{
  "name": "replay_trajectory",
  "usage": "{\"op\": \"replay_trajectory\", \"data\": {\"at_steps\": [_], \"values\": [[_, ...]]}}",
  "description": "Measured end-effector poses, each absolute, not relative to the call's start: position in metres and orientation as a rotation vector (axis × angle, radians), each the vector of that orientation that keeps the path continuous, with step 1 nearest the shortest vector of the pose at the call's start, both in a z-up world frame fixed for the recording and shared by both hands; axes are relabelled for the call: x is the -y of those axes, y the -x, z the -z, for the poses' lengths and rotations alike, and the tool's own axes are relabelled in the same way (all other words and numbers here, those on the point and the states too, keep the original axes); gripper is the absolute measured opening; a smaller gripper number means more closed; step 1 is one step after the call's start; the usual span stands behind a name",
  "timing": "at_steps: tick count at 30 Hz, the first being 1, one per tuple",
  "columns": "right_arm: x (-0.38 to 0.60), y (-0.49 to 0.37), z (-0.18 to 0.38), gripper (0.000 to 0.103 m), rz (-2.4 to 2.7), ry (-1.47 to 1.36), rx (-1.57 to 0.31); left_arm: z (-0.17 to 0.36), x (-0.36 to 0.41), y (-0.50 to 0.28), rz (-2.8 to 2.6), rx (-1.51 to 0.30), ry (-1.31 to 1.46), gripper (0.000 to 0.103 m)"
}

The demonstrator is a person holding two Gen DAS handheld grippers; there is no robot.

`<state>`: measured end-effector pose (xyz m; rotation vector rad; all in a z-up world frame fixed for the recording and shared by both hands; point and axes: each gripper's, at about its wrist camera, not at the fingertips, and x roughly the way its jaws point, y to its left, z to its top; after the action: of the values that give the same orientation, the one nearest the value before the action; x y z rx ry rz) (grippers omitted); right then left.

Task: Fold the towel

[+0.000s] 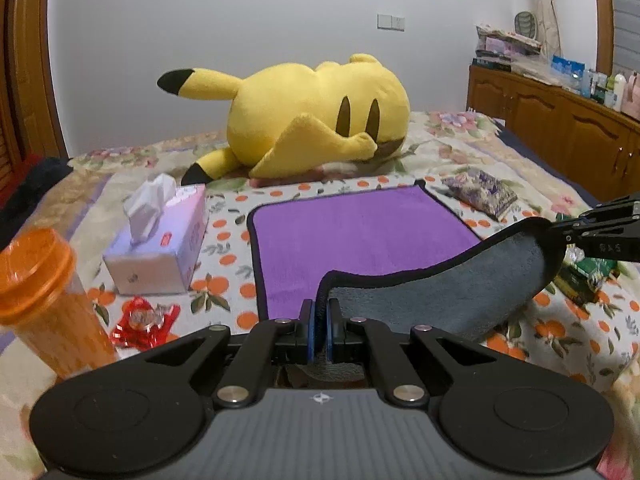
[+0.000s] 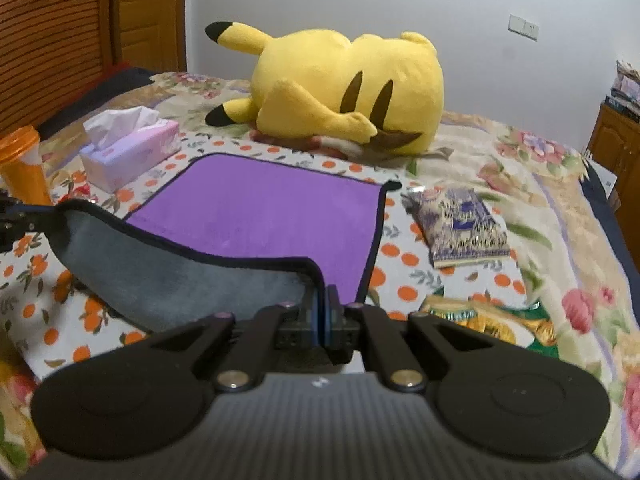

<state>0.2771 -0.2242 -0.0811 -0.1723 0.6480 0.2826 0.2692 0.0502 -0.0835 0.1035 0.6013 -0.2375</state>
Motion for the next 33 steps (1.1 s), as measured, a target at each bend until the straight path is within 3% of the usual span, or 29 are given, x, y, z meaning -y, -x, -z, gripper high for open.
{"op": "replay_trajectory", "data": {"at_steps": [16,33], "values": [[0.219,-0.305,0.052,0.003,-0.288,0.232,-0.557,0.047,-0.039,-0.296,0.218,-0.513,-0.156,0.006],[0.212,-0.346,0.046,0.003,-0.264,0.271,-0.514,0.045,-0.038,-0.348,0.194,-0.506,-0.179,0.006]]}}
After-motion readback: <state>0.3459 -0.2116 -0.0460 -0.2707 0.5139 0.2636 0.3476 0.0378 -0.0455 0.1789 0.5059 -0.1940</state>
